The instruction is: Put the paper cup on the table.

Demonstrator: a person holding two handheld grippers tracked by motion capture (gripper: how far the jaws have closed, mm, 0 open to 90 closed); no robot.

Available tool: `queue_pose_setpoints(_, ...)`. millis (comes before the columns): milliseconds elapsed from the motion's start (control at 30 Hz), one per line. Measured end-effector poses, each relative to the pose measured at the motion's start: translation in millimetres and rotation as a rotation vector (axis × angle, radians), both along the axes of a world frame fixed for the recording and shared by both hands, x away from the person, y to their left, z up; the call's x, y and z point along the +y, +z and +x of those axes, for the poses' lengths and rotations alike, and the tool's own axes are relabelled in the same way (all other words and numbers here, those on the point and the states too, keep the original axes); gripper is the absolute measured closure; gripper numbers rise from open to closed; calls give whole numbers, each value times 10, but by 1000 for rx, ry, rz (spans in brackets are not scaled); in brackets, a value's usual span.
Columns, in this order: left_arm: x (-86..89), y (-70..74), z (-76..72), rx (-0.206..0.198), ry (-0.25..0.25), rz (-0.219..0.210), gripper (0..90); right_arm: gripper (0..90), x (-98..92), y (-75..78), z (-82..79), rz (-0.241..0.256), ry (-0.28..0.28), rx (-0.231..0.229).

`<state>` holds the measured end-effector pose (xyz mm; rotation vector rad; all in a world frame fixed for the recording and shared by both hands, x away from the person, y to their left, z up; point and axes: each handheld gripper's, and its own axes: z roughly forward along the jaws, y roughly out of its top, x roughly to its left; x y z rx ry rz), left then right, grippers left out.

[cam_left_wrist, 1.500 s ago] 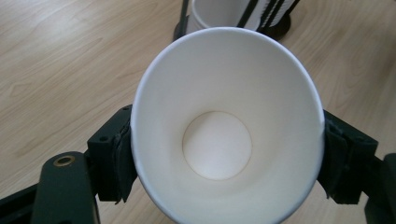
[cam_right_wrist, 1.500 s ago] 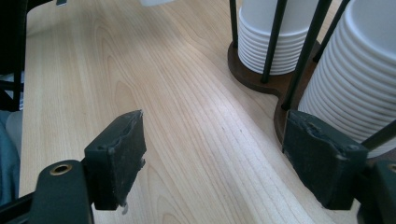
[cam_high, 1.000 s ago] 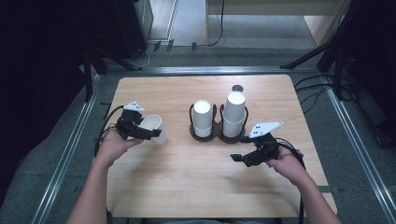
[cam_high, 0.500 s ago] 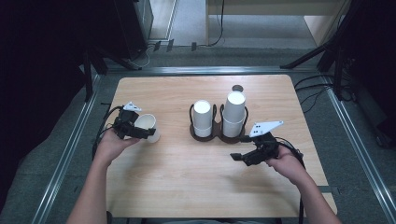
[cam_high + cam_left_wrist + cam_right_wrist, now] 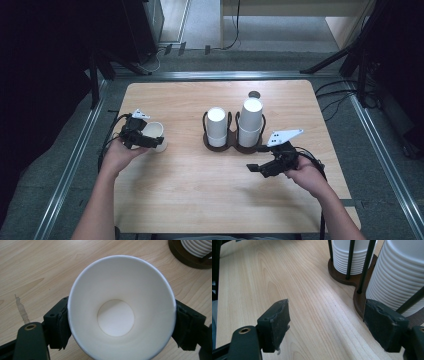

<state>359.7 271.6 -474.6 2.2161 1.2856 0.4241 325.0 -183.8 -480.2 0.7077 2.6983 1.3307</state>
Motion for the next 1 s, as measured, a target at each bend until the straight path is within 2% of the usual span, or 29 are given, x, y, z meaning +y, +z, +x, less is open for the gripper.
queue_pose_setpoints(633,-34,-49,9,19,-8,8,158,220,14,12,-13,4,6,-3)
queue_pose_setpoints(733,-32,-57,17,27,-1,16,128,220,17,12,-15,4,10,-3)
queue_pose_setpoints(800,-25,-55,18,31,0,-1,126,220,20,12,-17,4,10,-3)
queue_pose_setpoints(1000,-19,-28,15,21,9,-33,29,220,19,11,-16,3,11,-3)
